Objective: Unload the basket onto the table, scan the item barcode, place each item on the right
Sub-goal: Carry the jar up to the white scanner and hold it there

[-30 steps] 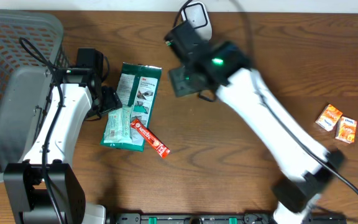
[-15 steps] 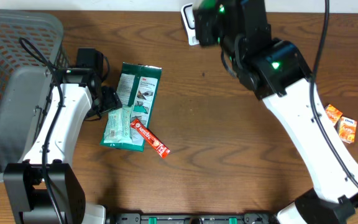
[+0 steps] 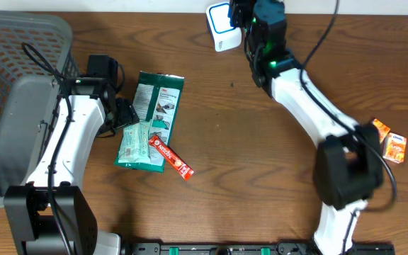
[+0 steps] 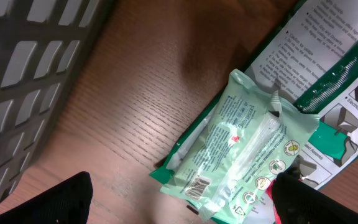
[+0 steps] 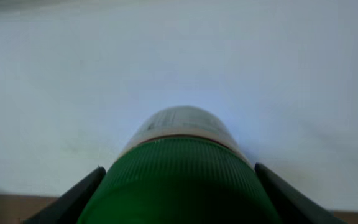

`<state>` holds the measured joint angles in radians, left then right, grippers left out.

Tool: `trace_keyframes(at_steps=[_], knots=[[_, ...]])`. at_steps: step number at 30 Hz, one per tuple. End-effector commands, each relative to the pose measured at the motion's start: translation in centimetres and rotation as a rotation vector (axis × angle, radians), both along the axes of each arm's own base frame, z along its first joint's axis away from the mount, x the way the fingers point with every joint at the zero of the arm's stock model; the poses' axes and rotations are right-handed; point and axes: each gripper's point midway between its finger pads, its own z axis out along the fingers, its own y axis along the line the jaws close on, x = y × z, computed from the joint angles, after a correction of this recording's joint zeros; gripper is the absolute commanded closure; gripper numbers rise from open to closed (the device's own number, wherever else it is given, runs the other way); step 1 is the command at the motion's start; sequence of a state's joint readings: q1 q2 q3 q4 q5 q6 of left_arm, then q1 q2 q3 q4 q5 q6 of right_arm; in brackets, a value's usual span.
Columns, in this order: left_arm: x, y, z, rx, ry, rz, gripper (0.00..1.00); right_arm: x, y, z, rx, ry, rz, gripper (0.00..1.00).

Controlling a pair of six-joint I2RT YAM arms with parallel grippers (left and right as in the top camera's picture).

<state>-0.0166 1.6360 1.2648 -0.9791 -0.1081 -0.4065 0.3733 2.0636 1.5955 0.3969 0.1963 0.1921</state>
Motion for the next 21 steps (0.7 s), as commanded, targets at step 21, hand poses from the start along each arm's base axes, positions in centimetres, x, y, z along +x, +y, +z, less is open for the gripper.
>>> trace_keyframes(at_steps=[21], knots=[[0.3,0.3,1.0,0.009,-0.03,0.003,0.07,2.7,4.0,-12.0,-0.097,-0.06,0.233,0.99]])
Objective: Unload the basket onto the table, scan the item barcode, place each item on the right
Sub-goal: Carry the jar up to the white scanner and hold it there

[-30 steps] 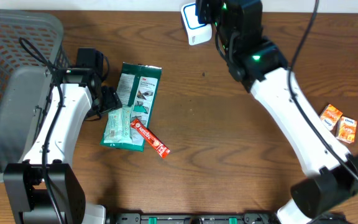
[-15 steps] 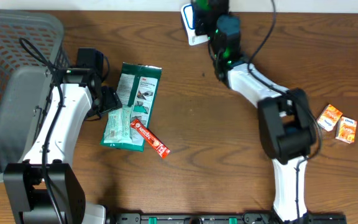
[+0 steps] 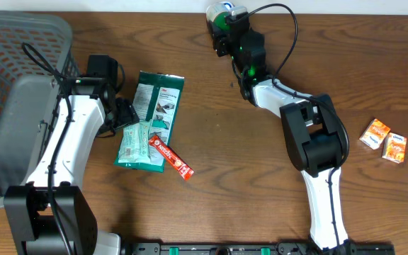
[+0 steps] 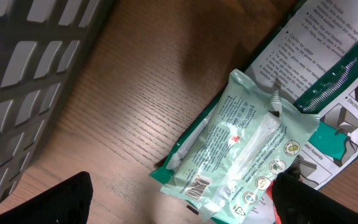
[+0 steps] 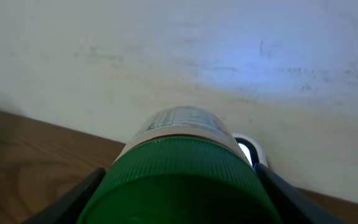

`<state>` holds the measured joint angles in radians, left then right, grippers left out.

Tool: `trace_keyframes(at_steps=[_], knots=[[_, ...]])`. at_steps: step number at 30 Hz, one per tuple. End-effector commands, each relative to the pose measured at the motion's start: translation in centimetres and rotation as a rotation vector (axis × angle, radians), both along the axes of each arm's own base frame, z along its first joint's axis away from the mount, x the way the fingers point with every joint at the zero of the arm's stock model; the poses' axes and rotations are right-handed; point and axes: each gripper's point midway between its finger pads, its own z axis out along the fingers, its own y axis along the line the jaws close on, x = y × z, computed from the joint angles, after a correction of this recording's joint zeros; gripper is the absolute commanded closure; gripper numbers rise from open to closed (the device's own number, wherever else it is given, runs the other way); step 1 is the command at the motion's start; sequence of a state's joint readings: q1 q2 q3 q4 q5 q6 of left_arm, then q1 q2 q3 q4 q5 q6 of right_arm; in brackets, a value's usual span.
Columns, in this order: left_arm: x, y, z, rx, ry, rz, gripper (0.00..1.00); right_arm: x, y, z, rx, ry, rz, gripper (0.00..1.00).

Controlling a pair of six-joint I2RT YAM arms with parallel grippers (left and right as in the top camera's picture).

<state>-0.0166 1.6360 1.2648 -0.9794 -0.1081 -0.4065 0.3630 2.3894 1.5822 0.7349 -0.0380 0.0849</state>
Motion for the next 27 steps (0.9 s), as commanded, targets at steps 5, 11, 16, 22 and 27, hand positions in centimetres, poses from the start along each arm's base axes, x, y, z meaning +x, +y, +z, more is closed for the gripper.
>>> trace_keyframes(at_steps=[5,11,16,22,27], knots=[[0.3,0.3,1.0,0.009,-0.03,0.003,0.07,0.7,-1.1,1.3,0.005,-0.043,-0.004,0.99],[0.3,0.3,1.0,0.009,-0.03,0.003,0.07,0.7,-1.5,4.6,0.108,-0.144,-0.009,0.99],[0.3,0.3,1.0,0.009,-0.03,0.003,0.07,0.3,-1.8,7.8,0.141,-0.237,-0.009,0.99],[0.3,0.3,1.0,0.009,-0.03,0.003,0.07,-1.0,-1.5,12.9,0.144,-0.22,0.003,0.99],[0.3,0.3,1.0,0.009,-0.03,0.003,0.07,-3.4,-1.7,17.1,0.134,-0.09,0.008,0.99]])
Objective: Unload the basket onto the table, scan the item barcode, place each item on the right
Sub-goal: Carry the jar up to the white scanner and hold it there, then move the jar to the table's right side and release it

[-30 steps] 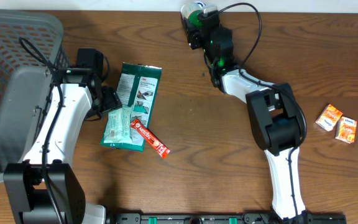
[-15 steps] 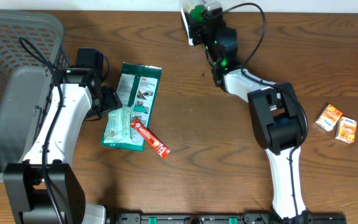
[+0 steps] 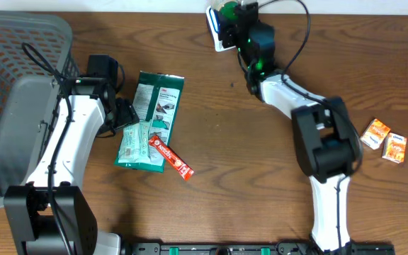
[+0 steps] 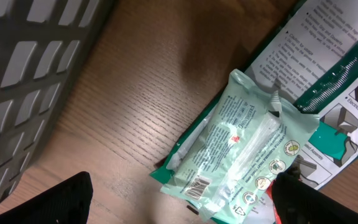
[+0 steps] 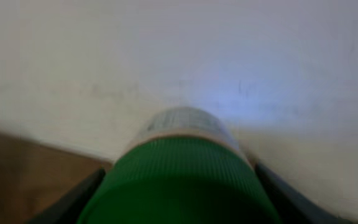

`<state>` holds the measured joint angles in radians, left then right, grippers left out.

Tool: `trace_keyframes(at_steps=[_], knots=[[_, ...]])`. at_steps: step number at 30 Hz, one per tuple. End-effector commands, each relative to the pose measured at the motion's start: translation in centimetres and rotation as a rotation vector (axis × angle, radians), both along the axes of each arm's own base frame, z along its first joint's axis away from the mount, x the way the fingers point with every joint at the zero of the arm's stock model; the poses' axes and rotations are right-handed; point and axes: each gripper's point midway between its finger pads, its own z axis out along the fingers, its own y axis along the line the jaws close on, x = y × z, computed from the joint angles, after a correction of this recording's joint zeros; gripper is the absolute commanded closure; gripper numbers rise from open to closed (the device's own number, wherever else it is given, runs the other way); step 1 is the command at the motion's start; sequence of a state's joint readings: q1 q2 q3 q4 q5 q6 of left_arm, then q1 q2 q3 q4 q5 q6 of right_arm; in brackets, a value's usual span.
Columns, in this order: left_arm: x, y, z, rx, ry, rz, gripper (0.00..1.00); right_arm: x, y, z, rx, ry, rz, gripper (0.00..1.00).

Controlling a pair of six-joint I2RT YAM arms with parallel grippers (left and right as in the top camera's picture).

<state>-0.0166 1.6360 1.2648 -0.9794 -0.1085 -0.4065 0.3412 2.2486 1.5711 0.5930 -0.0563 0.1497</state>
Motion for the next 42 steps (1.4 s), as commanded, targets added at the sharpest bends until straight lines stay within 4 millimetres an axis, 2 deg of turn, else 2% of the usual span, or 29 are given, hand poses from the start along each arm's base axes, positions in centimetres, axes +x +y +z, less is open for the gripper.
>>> trace_keyframes(at_steps=[1,4,8,12,18,23,29,34,40,41,42], knots=[[0.3,0.3,1.0,0.008,-0.03,0.003,0.07,-3.6,-0.6,12.7,0.06,-0.081,0.012,0.99],[0.3,0.3,1.0,0.008,-0.03,0.003,0.07,-6.9,-1.8,13.2,0.0,0.085,0.007,0.99],[0.3,0.3,1.0,0.008,-0.03,0.003,0.07,-12.2,-4.5,11.2,-0.092,0.342,-0.009,0.99],[0.3,0.3,1.0,0.008,-0.03,0.003,0.07,-16.6,-7.4,7.7,-0.176,0.58,-0.049,0.99],[0.3,0.3,1.0,0.008,-0.03,0.003,0.07,-21.2,-13.1,1.0,-0.351,0.898,-0.198,0.99],[0.3,0.3,1.0,0.008,-0.03,0.003,0.07,-22.7,-17.6,-3.6,-0.515,1.008,-0.321,0.99],[0.3,0.3,1.0,0.008,-0.03,0.003,0.07,-23.1,-21.6,-8.5,-0.566,1.029,-0.444,0.99],[0.3,0.3,1.0,0.008,-0.03,0.003,0.07,-24.5,-25.2,-11.2,-0.566,1.077,-0.536,0.99],[0.3,0.3,1.0,0.008,-0.03,0.003,0.07,-26.4,-29.9,-12.6,-0.513,1.156,-0.638,0.99],[0.3,0.3,1.0,0.008,-0.03,0.003,0.07,-26.5,-30.3,-12.7,-0.507,1.161,-0.647,0.96],[0.3,0.3,1.0,0.008,-0.03,0.003,0.07,-26.8,-31.4,-12.7,-0.489,1.172,-0.674,0.66]])
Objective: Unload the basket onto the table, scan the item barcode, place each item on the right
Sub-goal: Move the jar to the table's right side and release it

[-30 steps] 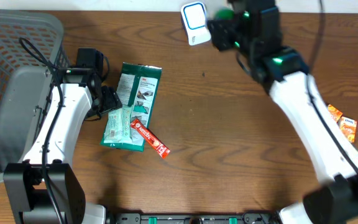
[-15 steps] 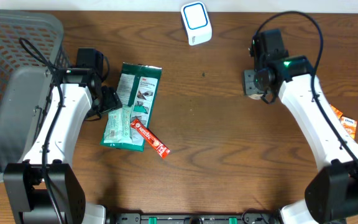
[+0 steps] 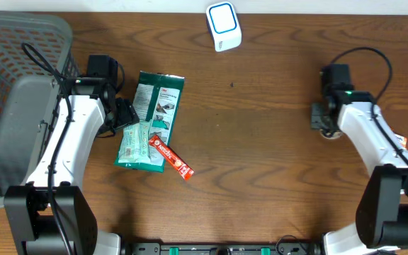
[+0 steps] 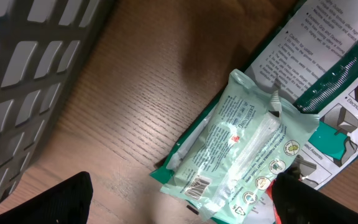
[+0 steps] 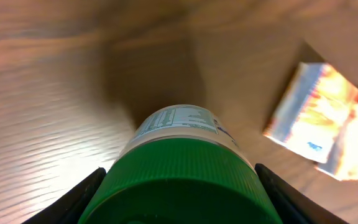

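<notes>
My right gripper (image 5: 179, 202) is shut on a white bottle with a ribbed green cap (image 5: 180, 177); its label end (image 5: 179, 122) points down at the wood. In the overhead view the right gripper (image 3: 324, 120) is low over the table's right side, far from the white and blue scanner (image 3: 224, 25) at the back edge. My left gripper (image 4: 182, 211) stands open at the left, just above a pale green packet (image 4: 241, 155) with a barcode.
A grey basket (image 3: 9, 64) fills the left edge. A dark green packet (image 3: 158, 95) and a red stick pack (image 3: 170, 157) lie by the pale packet. Two small orange boxes (image 5: 316, 121) lie on the wood close to the bottle.
My right gripper, with the bottle still in it, has moved from the scanner at the back edge to the right side of the table, by the orange boxes. The left arm has not moved.
The right gripper held the green-capped bottle up against the scanner at all three earlier moments, at slightly different angles. Now the bottle is held low at the table's right side. The left gripper stayed open over the packets throughout.
</notes>
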`<state>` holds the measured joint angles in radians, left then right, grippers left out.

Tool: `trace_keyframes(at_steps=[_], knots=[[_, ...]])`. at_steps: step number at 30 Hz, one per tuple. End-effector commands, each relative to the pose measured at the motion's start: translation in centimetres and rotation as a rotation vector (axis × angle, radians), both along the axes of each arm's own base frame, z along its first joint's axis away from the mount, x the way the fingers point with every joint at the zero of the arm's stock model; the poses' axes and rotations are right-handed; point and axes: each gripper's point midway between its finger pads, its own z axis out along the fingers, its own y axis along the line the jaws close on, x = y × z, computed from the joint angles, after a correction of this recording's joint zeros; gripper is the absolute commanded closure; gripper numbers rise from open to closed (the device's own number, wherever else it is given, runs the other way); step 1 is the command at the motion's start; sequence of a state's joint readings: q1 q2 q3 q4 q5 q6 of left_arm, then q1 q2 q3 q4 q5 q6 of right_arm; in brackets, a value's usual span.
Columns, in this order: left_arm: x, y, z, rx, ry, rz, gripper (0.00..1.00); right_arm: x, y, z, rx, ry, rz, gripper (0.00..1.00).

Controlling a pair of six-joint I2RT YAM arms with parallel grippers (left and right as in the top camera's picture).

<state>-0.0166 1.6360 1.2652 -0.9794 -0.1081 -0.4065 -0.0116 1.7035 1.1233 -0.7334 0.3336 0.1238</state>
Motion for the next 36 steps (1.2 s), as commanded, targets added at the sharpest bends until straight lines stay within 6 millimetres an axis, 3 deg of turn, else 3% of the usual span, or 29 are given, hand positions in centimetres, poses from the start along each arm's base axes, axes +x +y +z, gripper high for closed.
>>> trace_keyframes(at_steps=[1,3,5,6,15,21,25,26,28,30,31,34,36], knots=[[0.3,0.3,1.0,0.009,-0.03,0.003,0.07,-0.4,-2.9,0.2,-0.033,-0.003,-0.07,0.57],[0.3,0.3,1.0,0.009,-0.03,0.003,0.07,-0.6,-3.8,0.2,-0.027,-0.004,-0.095,0.5],[0.3,0.3,1.0,0.009,-0.03,0.003,0.07,-0.7,-4.3,0.2,-0.021,-0.01,-0.112,0.1],[0.3,0.3,1.0,0.009,-0.03,0.003,0.07,-0.6,-4.4,0.1,-0.011,-0.014,-0.117,0.01],[0.3,0.3,1.0,0.009,-0.03,0.003,0.07,0.9,-4.0,0.5,0.045,-0.085,-0.118,0.01],[0.3,0.3,1.0,0.009,-0.03,0.003,0.07,3.8,-3.0,5.7,0.081,-0.194,-0.083,0.01],[0.3,0.3,1.0,0.009,-0.03,0.003,0.07,5.2,0.9,8.8,0.245,-0.25,0.011,0.01],[0.3,0.3,1.0,0.009,-0.03,0.003,0.07,4.9,3.2,8.7,0.335,-0.236,0.057,0.11],[0.3,0.3,1.0,0.009,-0.03,0.003,0.07,4.0,5.1,7.8,0.403,-0.182,0.09,0.45],[0.3,0.3,1.0,0.009,-0.03,0.003,0.07,3.0,6.2,6.2,0.415,-0.126,0.102,0.79],[0.3,0.3,1.0,0.008,-0.03,0.003,0.07,2.5,6.6,5.2,0.414,-0.099,0.107,0.88],[0.3,0.3,1.0,0.009,-0.03,0.003,0.08,1.0,6.7,2.0,0.376,-0.041,0.094,0.92],[0.3,0.3,1.0,0.009,-0.03,0.003,0.07,-0.3,4.8,-0.1,0.273,-0.003,0.028,0.91]])
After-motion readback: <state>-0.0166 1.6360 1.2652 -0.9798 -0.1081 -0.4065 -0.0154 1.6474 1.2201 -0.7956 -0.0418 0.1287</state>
